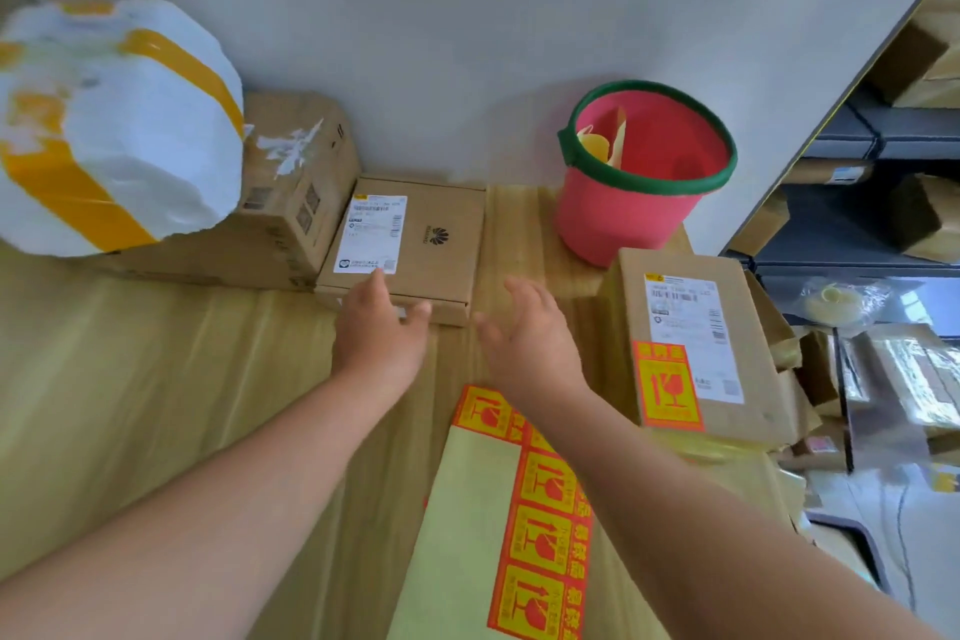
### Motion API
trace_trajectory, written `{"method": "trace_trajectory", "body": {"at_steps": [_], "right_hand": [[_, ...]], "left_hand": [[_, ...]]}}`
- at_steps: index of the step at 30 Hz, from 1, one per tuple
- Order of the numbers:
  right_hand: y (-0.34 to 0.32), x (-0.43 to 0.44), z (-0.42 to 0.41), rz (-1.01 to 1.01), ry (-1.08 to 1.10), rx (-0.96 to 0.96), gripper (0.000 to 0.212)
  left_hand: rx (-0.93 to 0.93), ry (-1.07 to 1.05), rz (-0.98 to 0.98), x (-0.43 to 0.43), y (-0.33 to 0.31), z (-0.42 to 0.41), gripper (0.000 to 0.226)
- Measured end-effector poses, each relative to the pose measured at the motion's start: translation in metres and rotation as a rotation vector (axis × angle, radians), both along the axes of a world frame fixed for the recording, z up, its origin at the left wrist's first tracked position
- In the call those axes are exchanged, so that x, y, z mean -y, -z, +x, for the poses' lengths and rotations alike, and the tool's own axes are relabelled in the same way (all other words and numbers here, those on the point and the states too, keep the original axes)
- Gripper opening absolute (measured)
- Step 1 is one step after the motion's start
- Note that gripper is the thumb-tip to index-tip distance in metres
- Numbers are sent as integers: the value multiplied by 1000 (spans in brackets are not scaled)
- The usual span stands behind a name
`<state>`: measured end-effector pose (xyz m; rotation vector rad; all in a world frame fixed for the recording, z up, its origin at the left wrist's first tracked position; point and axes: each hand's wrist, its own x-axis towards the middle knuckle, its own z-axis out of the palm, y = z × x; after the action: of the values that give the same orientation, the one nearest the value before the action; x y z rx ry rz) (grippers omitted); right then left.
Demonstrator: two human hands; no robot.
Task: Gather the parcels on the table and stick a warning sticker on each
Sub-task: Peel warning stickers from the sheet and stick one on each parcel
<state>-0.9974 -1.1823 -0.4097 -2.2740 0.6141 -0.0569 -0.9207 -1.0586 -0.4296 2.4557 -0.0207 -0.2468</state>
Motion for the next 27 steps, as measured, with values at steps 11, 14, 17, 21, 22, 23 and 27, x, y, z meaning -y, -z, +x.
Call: {"method": "trace_trajectory", "body": {"at_steps": [11,14,17,21,22,23,27], "right_hand": [[40,-25,62,501,182,-182,38],[32,-27,53,508,274,-137,34],[18,-29,30,480,398,-118,28],[4,-40,-11,444,474,-71,20],[0,-46,-22,436,478,-60,19],[-4,-53,-33,429,477,-55,17],[-18,-92,-80,427,442,-60,15]], "left_hand": [[-288,-227,-376,-53,34,55,70],[-289,-238,-461,-60,30,49,62],[-237,-228,-497,-62,18,28,49],[-203,-237,-511,-71,0,-23,34],[-208,-241,-510,-77,-4,-36,32],[-209,-249,-516,-85,-6,-49,31],[-182,-275,-511,-129,-19,-93,27]]}}
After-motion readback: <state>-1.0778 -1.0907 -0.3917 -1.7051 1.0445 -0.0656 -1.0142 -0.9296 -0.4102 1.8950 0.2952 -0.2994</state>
